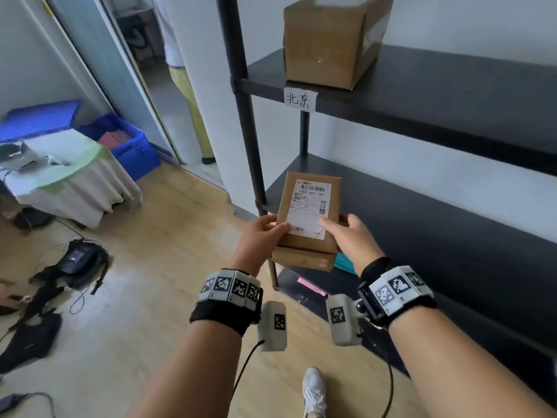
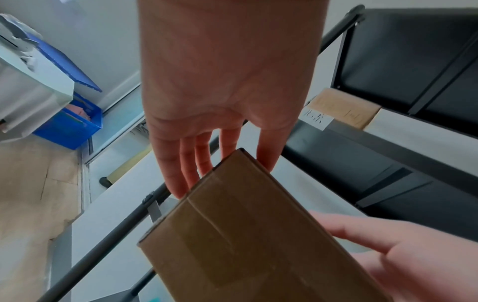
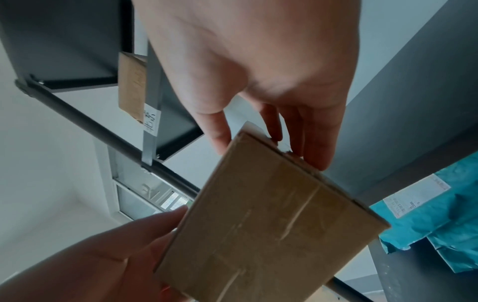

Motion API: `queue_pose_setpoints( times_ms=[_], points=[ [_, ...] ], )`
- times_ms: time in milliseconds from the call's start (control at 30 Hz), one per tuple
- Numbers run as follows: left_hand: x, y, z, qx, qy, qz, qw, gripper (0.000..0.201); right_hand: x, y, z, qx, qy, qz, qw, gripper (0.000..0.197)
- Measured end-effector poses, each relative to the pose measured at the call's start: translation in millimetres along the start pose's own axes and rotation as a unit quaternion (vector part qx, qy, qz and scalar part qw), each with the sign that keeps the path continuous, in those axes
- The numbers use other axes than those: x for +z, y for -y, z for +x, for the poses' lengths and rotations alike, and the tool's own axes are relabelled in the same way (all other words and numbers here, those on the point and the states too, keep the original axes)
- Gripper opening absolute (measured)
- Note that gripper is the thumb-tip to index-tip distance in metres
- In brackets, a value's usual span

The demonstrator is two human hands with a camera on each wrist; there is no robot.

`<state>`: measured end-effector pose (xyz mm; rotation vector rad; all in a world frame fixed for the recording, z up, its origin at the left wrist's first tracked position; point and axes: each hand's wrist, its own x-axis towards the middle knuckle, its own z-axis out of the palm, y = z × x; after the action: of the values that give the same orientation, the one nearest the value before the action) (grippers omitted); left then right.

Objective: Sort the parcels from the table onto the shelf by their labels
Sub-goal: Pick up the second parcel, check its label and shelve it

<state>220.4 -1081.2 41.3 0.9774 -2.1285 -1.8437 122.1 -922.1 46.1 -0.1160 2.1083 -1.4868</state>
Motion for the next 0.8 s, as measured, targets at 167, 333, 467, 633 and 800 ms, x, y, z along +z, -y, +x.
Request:
queue_pose_setpoints(
  times_ms=[167, 333, 467, 633, 800],
  points=[
    [14, -9, 53, -0.015, 0.006, 0.034, 0.999, 0.044, -1, 9, 50, 0.024, -0.039, -0.011, 0.999, 0.043],
    [35, -18, 106, -0.037, -0.006, 0.074, 0.997, 0.033, -12, 14, 97, 0.02, -0.044, -0.043, 0.998, 0.045],
    [48, -26, 139, -0.043, 0.027, 0.088, 0.995, 0.037, -20, 18, 128, 0.025, -0.045, -0.069, 0.996, 0.058],
    [53, -36, 167, -0.035, 0.064, 0.104, 0.992, 0.042, -20, 25, 146, 0.034, -0.057, -0.086, 0.994, 0.04],
    [55, -40, 184, -0.025, 0.092, 0.131, 0.987, 0.043, -16, 25, 153, 0.042, -0.069, -0.098, 0.992, 0.042]
  ],
)
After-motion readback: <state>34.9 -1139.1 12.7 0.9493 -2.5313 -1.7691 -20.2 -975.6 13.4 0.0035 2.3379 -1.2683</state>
